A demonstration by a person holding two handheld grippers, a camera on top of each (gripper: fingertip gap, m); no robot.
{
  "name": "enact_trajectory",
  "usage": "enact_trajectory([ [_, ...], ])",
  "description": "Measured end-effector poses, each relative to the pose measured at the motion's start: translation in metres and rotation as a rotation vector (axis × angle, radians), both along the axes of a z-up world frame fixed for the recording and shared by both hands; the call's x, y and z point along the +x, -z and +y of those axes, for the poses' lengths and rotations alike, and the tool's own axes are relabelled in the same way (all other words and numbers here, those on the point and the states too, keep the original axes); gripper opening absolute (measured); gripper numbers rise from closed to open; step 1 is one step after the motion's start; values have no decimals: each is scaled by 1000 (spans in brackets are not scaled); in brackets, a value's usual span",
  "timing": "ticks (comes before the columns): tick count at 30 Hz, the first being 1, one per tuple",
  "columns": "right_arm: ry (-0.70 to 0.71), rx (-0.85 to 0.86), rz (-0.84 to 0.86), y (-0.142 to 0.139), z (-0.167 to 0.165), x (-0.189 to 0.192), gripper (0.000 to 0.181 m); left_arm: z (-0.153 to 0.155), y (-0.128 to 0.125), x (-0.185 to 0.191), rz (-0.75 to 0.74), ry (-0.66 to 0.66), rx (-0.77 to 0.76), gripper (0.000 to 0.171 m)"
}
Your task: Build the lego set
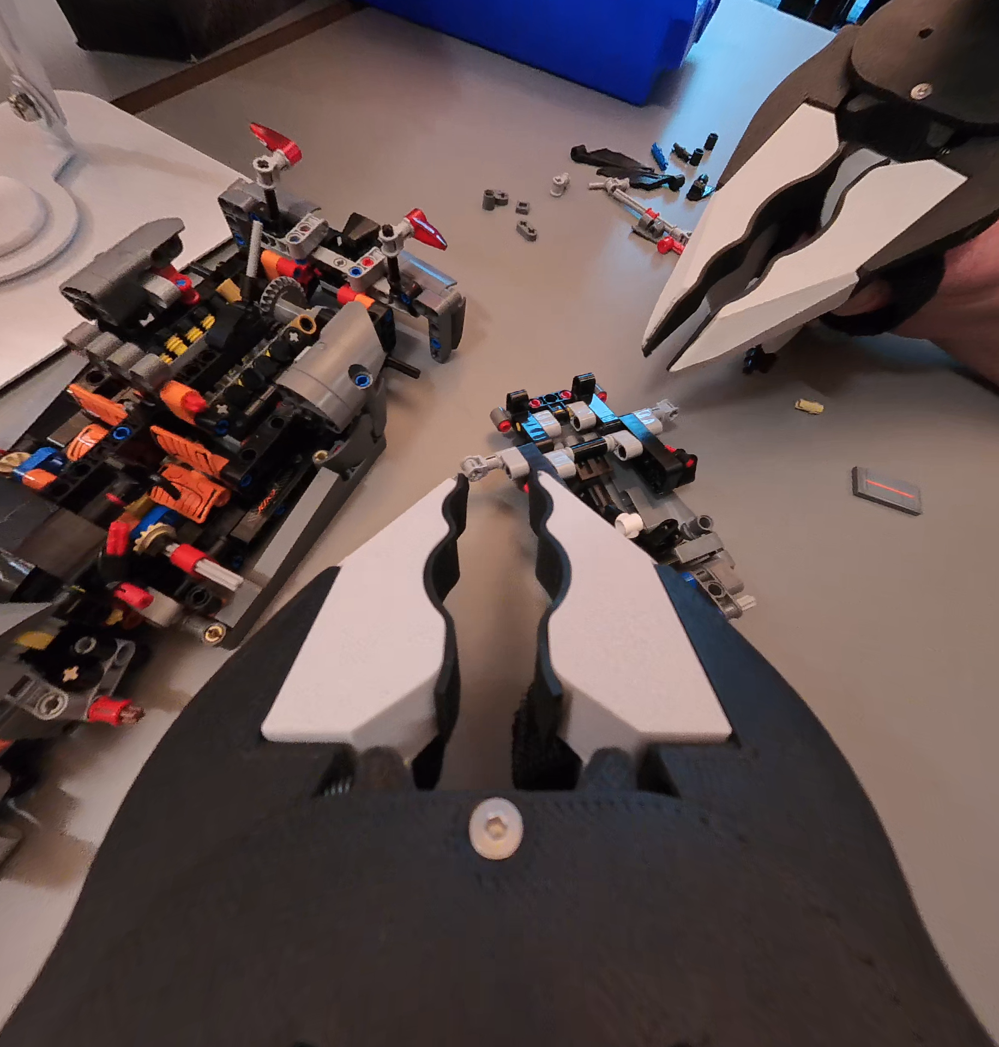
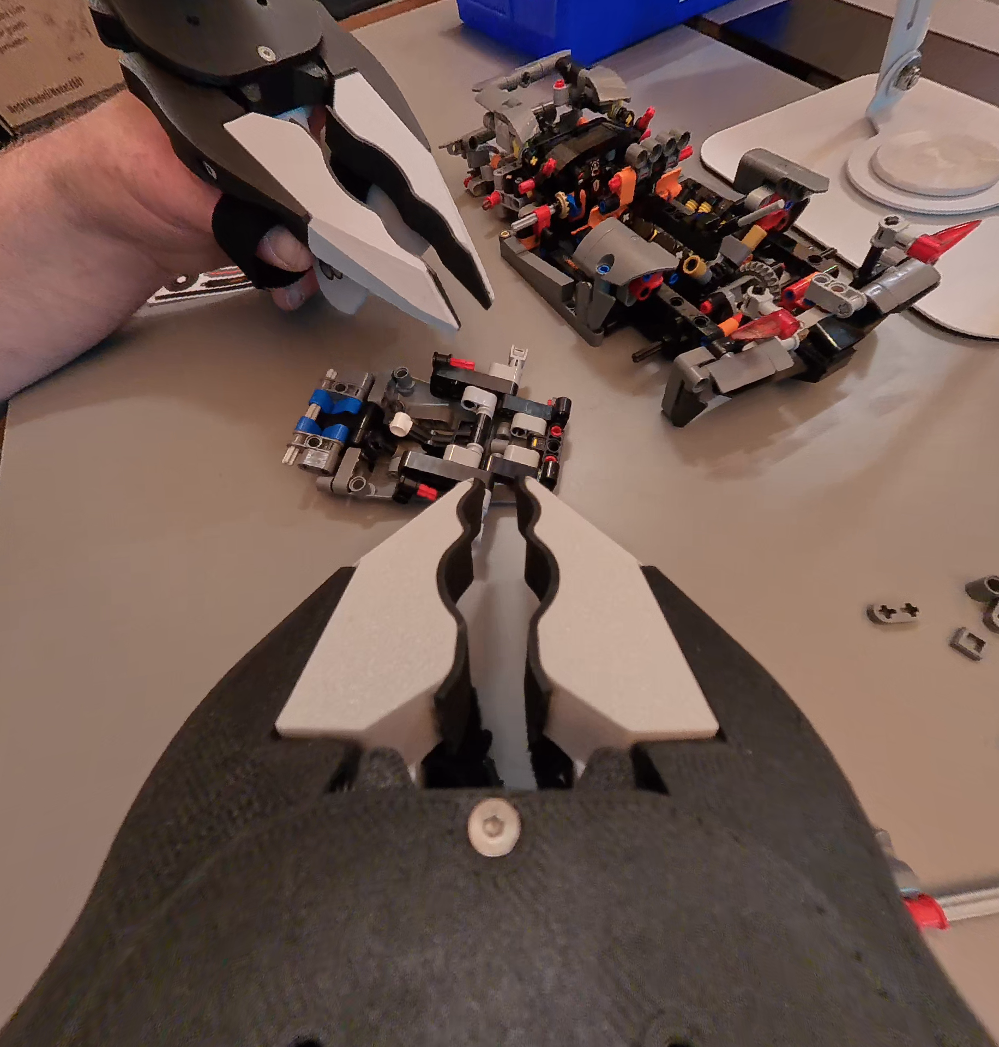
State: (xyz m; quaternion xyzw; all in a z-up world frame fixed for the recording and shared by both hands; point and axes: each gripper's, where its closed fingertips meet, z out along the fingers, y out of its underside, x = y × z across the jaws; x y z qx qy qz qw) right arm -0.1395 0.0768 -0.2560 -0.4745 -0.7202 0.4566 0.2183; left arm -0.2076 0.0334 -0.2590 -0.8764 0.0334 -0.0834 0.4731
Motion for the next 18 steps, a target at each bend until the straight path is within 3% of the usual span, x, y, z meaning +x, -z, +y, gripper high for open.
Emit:
enact_trajectory([
  [10,-107,27,81,-11,-22,4,33,-4,1,-2,16,-1,-17,20],
  [13,-183,100,128,-13,-39,7,46,-4,1,-3,14,-6,-15,20],
  [18,-336,324,176,0,-80,16,46,-5,-2,-6,9,-18,-1,20],
])
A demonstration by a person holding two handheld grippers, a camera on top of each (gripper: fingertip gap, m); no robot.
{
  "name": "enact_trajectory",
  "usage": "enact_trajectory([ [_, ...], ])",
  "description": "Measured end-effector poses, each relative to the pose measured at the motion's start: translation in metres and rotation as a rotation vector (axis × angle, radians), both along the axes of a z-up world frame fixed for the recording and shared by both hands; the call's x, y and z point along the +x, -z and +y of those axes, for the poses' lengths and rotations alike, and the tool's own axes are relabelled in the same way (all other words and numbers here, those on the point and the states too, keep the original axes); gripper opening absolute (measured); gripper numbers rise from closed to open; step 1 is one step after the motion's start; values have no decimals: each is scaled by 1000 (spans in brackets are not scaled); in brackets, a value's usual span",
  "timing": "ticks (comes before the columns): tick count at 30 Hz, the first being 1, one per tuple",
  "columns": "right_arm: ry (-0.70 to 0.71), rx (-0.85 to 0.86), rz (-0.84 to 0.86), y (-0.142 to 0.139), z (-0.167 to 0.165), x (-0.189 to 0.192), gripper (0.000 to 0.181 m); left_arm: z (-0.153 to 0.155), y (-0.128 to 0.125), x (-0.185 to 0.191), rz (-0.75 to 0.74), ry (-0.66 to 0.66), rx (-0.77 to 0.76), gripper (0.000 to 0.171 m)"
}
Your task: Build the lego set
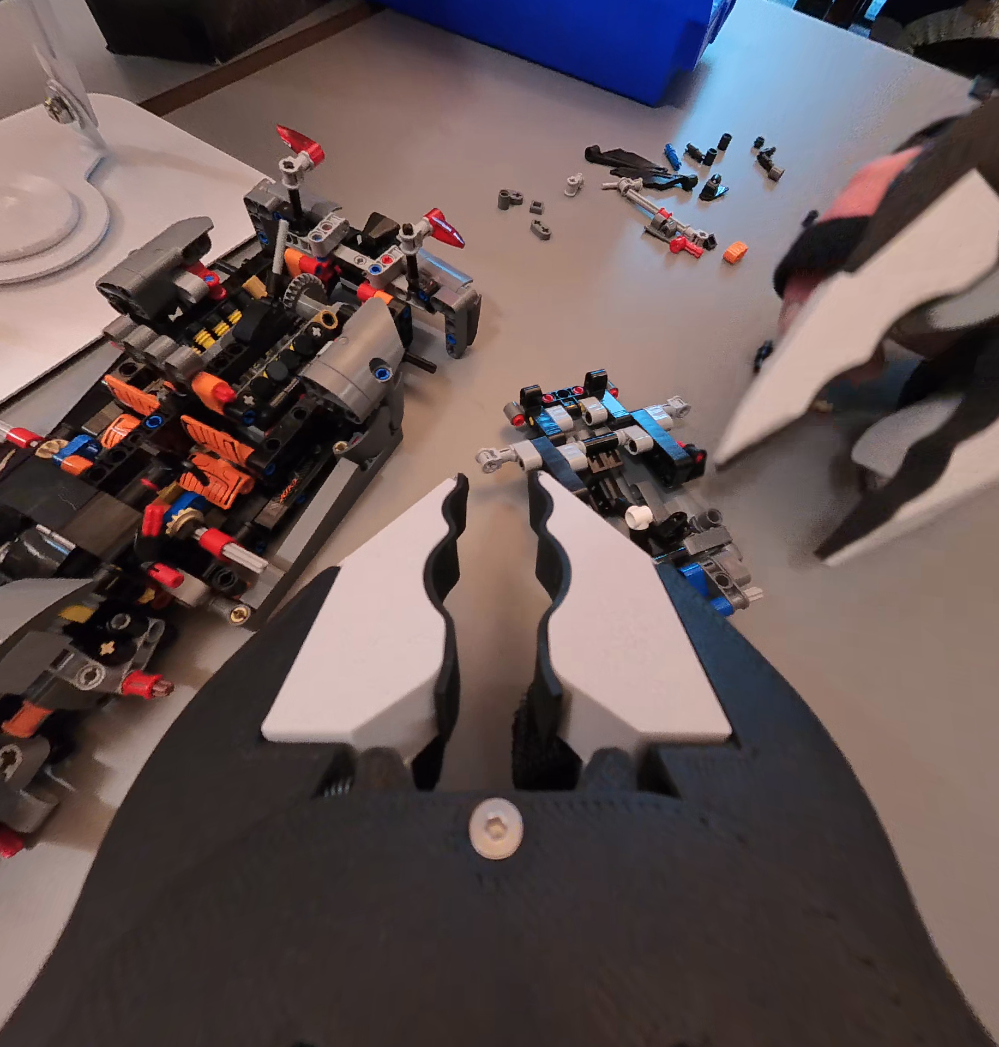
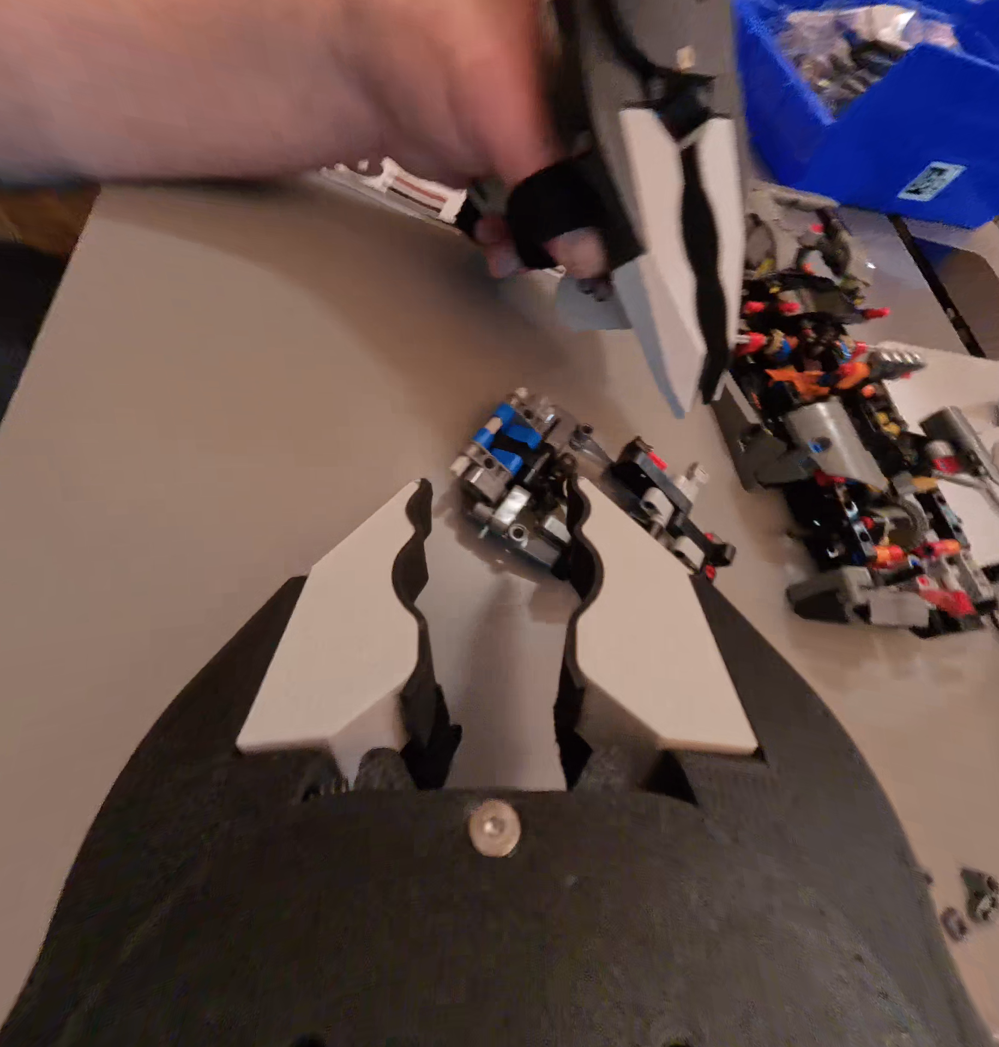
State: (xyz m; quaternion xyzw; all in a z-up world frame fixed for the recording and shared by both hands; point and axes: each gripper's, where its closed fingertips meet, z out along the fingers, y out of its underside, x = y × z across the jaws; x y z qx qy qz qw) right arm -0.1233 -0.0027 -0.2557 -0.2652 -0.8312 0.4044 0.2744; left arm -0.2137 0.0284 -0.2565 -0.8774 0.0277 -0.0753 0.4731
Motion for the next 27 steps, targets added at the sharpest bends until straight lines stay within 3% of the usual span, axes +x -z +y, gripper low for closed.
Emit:
enact_trajectory([
  [3,1,144,-29,17,-10,-4,45,-1,-1,-3,-3,-9,4,20],
  [6,89,230,-55,29,-1,-17,39,-1,0,-5,4,-16,3,19],
  [15,107,57,-103,18,0,-19,30,-3,-7,-6,28,-17,20,19],
  [17,107,-6,-109,10,1,-18,8,-4,-9,-6,32,-18,25,19],
  [20,106,-90,-135,3,7,-17,8,-5,-13,-8,26,-23,43,19],
  [27,133,-111,-144,-3,22,-16,7,-8,-16,-8,26,-19,49,20],
])
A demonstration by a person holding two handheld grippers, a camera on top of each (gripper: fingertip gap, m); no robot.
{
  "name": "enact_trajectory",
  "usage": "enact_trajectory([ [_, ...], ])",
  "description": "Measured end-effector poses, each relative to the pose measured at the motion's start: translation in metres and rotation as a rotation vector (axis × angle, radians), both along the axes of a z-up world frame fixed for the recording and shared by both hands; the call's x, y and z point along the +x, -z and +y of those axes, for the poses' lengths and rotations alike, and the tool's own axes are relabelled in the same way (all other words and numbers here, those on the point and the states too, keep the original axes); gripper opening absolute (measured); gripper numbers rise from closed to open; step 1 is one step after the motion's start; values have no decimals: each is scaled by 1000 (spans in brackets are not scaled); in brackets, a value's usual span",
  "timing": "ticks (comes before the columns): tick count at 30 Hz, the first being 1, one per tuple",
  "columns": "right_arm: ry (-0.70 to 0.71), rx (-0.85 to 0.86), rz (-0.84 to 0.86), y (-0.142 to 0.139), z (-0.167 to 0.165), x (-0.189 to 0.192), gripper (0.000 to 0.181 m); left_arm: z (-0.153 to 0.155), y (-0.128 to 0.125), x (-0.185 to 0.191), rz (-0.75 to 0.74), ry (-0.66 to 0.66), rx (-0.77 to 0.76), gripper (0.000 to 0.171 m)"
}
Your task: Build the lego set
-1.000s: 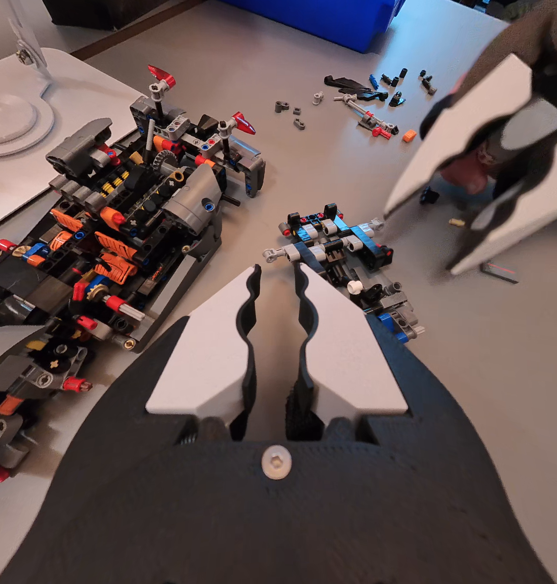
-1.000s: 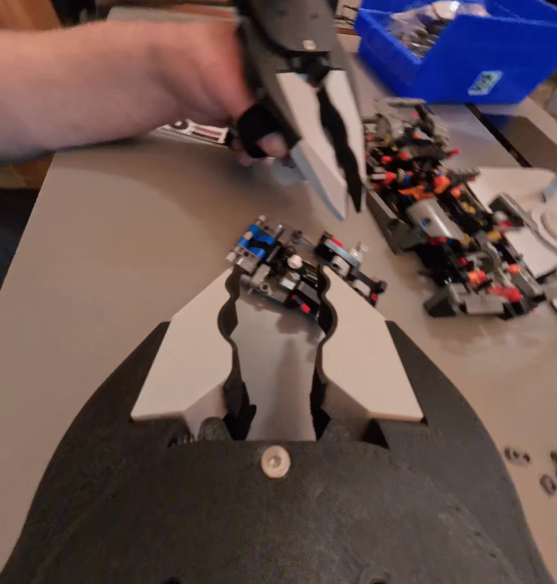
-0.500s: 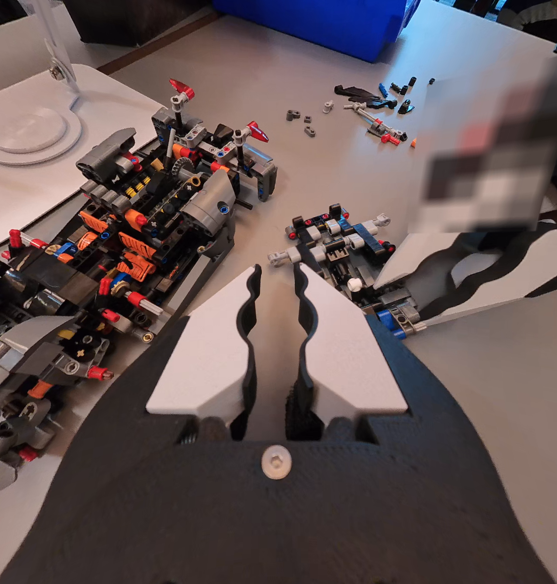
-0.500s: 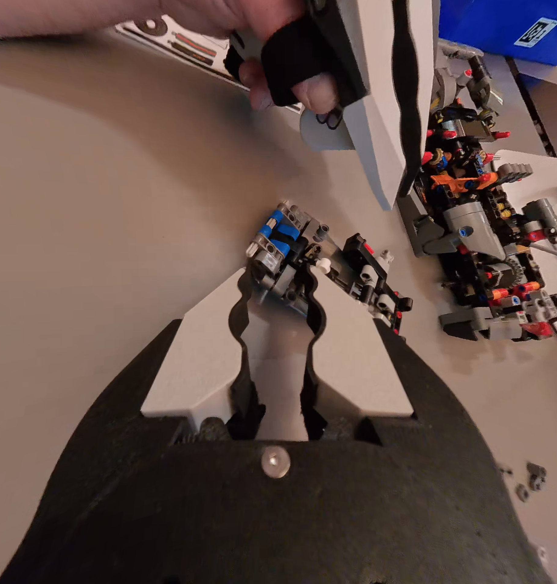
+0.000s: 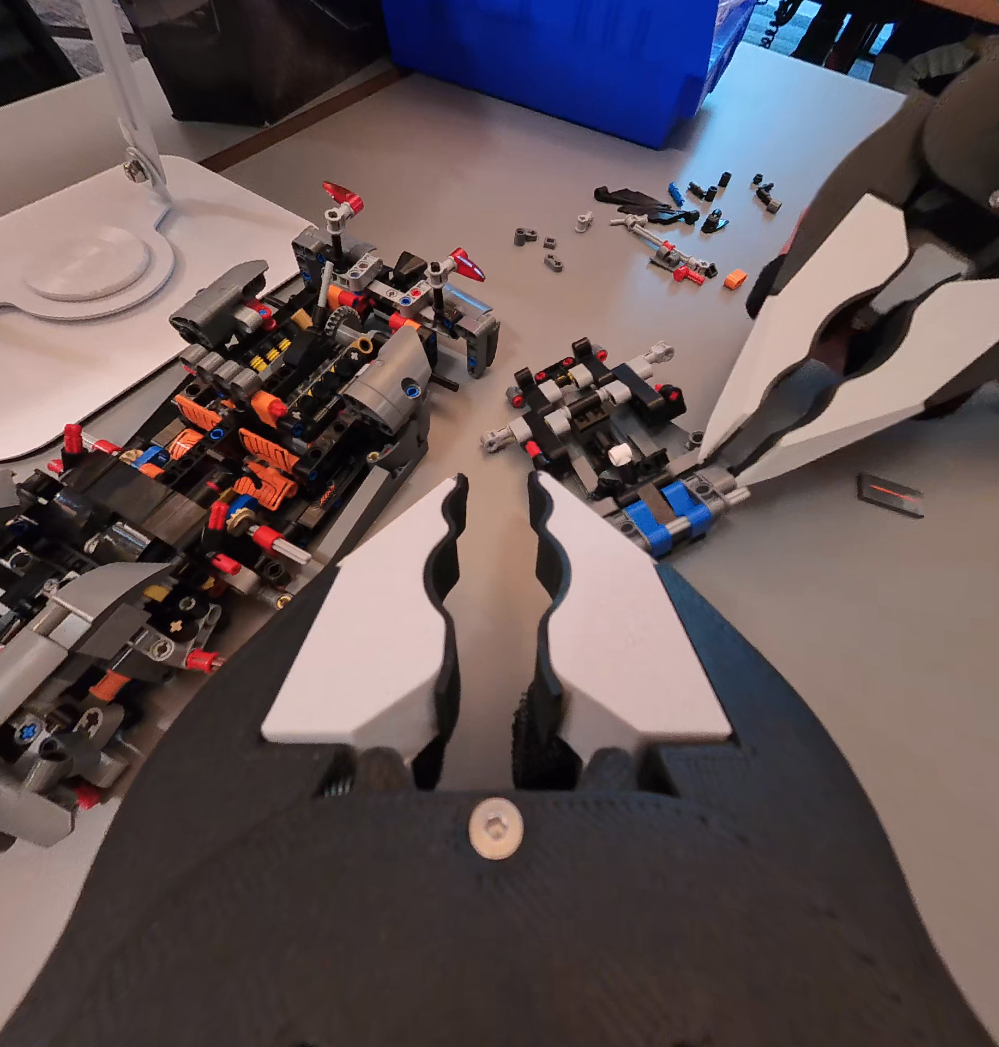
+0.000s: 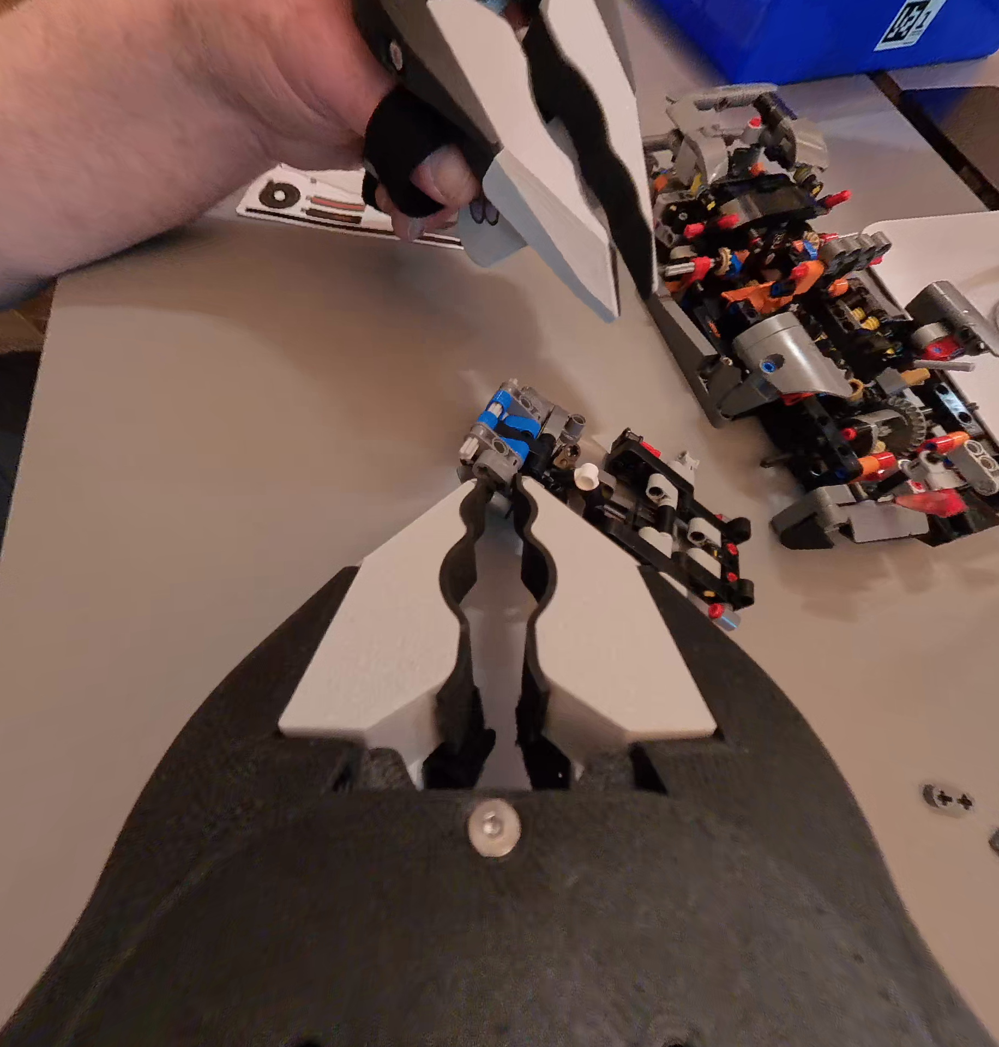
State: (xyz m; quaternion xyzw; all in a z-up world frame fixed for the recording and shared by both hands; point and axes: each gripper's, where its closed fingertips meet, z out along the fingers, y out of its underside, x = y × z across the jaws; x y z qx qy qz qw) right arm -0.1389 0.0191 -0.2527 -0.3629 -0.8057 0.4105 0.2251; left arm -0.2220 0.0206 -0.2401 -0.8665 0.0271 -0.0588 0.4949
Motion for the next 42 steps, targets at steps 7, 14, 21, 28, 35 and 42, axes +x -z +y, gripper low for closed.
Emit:
enact_trajectory([
  [7,25,-233,0,-25,15,0,6,-1,-15,18,4,100,76,27],
  [14,34,-421,-16,-40,31,5,6,-1,-34,44,67,224,185,42],
  [21,14,-530,-38,-44,34,8,6,6,-34,61,179,268,231,46],
  [28,1,-559,-41,-42,32,10,6,12,-29,71,246,293,232,29],
  [35,-3,-578,-35,-40,36,10,6,14,-26,72,269,294,224,25],
  [42,0,-583,-15,-40,38,9,7,16,-27,72,286,286,229,23],
])
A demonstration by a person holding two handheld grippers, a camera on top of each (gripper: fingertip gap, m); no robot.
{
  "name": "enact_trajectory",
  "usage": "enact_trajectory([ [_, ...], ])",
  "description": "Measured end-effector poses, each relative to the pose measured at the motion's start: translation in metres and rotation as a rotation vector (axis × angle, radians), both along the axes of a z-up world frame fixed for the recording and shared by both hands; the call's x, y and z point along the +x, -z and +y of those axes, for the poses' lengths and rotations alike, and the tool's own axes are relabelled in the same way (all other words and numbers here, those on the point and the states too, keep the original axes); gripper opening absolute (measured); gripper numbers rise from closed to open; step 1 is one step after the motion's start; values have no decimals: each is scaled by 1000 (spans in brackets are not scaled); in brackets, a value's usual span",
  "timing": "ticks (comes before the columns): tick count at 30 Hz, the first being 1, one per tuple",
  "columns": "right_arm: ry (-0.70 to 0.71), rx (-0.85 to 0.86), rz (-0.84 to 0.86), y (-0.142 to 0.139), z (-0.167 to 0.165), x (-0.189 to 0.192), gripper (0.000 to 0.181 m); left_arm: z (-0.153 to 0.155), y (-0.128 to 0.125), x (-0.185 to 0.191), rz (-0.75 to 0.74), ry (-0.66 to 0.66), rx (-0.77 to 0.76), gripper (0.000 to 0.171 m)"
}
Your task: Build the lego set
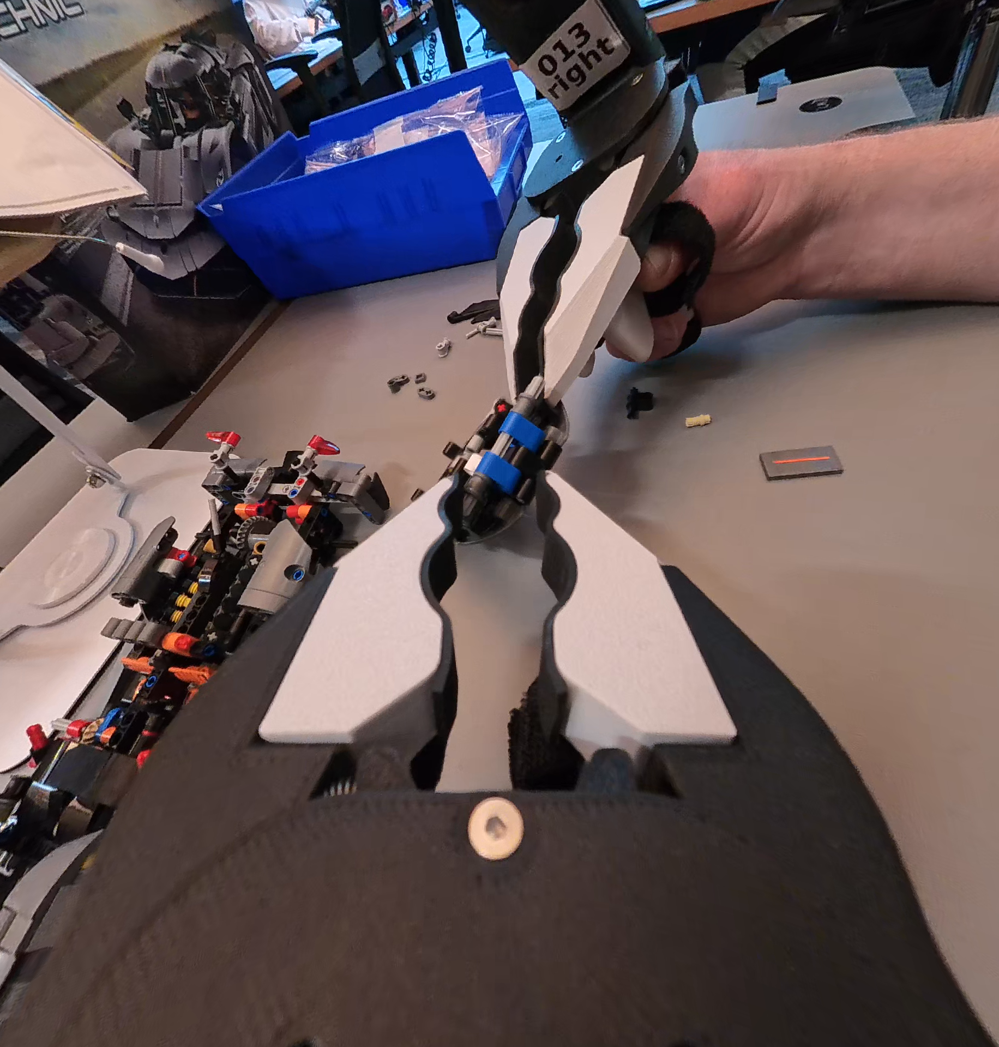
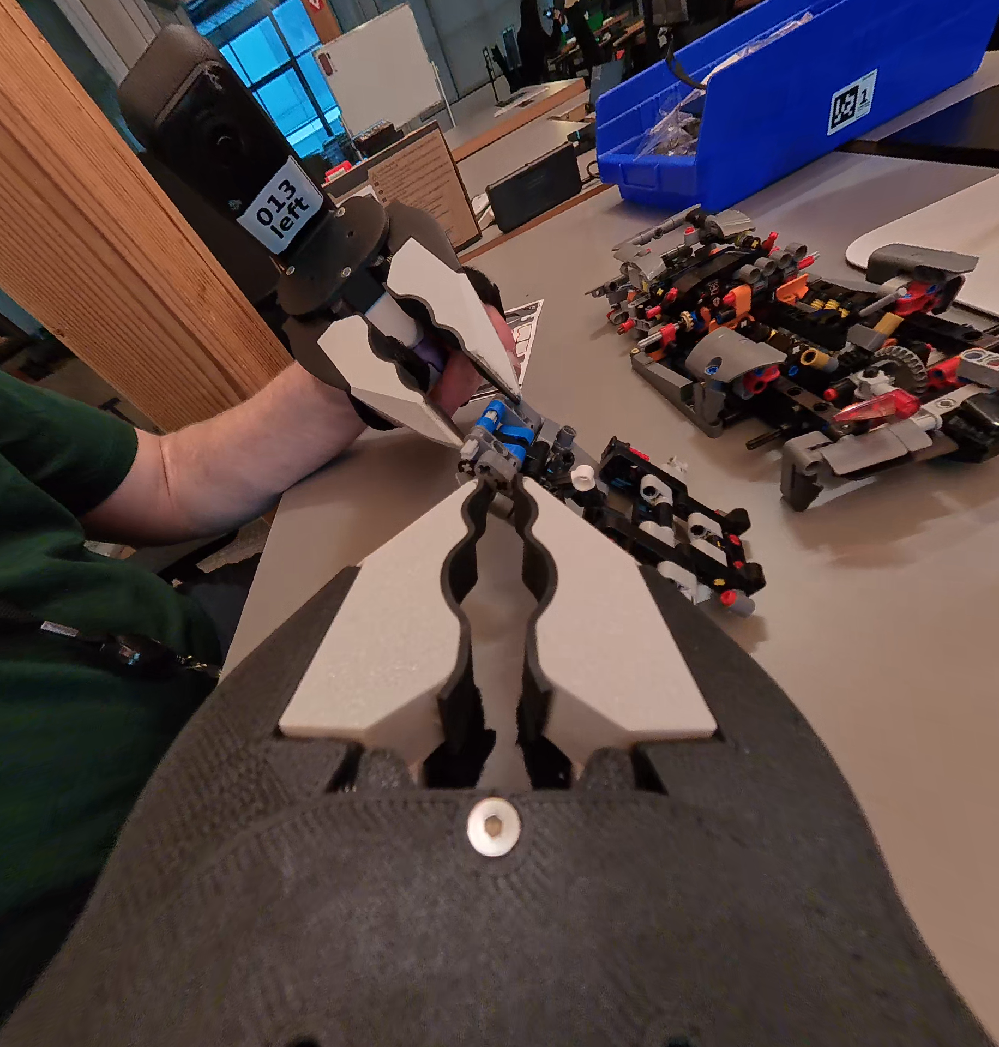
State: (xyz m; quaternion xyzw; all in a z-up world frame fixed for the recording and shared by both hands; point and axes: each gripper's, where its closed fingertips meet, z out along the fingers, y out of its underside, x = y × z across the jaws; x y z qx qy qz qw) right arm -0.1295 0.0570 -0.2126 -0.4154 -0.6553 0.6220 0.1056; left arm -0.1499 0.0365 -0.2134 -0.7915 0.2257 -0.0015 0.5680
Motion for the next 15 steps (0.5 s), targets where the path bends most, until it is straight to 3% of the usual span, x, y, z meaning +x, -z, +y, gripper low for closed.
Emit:
enact_trajectory([
  [3,12,11,13,0,2,-1,8,0,-1,-2,2,-9,4,16],
  [15,21,7,29,-1,3,-2,7,1,-2,-2,-6,-12,8,16],
])
